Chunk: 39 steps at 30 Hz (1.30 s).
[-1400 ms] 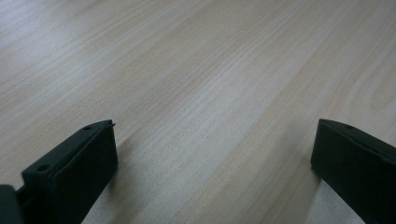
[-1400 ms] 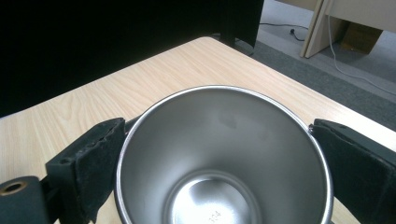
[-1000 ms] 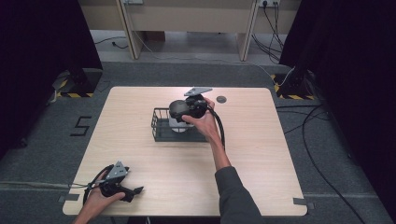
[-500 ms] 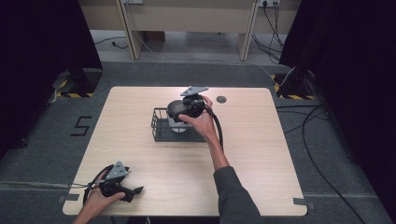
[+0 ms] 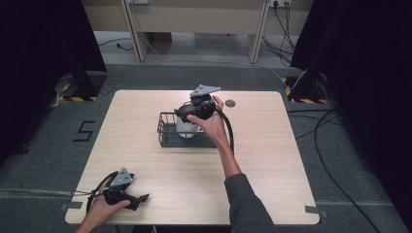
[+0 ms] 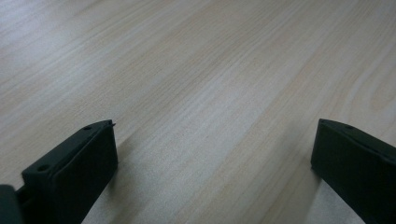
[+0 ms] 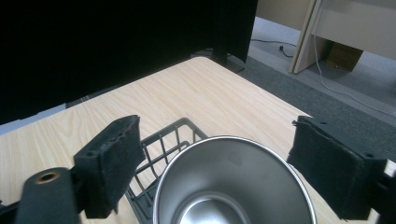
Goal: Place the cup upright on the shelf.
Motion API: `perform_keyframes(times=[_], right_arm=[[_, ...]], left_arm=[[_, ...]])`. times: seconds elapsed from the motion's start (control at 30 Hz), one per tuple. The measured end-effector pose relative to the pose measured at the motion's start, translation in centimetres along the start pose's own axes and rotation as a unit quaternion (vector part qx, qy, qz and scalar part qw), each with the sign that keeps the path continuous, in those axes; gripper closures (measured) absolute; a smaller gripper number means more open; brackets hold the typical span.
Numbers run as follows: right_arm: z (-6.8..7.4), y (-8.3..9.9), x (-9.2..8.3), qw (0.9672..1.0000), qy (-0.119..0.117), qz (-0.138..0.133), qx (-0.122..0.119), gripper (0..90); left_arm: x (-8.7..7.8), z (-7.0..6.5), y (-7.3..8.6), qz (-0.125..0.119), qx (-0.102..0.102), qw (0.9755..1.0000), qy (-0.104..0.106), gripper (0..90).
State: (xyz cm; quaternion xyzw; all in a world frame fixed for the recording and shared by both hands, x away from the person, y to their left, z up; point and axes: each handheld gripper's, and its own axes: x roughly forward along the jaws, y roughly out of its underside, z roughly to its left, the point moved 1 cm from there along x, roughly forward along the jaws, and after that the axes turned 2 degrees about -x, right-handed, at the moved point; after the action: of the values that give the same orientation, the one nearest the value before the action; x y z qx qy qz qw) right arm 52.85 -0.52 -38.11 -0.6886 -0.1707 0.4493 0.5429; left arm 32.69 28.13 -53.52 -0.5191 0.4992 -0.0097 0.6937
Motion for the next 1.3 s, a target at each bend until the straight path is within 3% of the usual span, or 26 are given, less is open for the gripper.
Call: perform_keyframes(times=[0.37,0.97,1.3], right_arm=[[0.2,0.3,-2.2,1.0000,-0.002,-0.008,0.005,15.1],[0.3,3.3,-6.8,0.9995,0.002,-0.023,0.021,15.1],[0.7,4.5,-8.5,0.9992,0.003,-0.028,0.029,15.2]], left_arm=[[0.0,0.0,0.0,0.000,0.000,1.0000,0.000,0.0],[0.0,0.0,0.0,0.000,0.000,1.0000,0.000,0.0],[0.0,0.0,0.0,0.000,-0.001,1.0000,0.000,0.0]])
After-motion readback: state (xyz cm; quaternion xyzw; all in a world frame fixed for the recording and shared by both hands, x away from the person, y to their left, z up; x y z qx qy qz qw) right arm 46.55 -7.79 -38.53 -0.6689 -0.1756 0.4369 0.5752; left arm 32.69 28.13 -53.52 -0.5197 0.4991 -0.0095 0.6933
